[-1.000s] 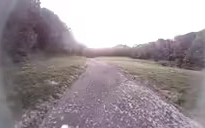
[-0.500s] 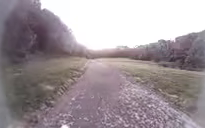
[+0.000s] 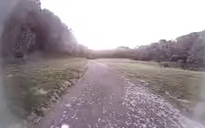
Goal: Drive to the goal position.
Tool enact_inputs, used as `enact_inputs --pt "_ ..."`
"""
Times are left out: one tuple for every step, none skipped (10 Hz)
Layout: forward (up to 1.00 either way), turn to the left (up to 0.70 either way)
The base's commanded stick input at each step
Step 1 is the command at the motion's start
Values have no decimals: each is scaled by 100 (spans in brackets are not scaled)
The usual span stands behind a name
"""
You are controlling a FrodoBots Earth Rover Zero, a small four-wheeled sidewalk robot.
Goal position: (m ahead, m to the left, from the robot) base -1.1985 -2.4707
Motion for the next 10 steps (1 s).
enact_inputs --pt "50 0" --pt "50 0" --pt "50 0" --pt "50 0" --pt "50 0" --pt "50 0" --pt "50 0" --pt "50 0" --pt "50 0" --pt "50 0"
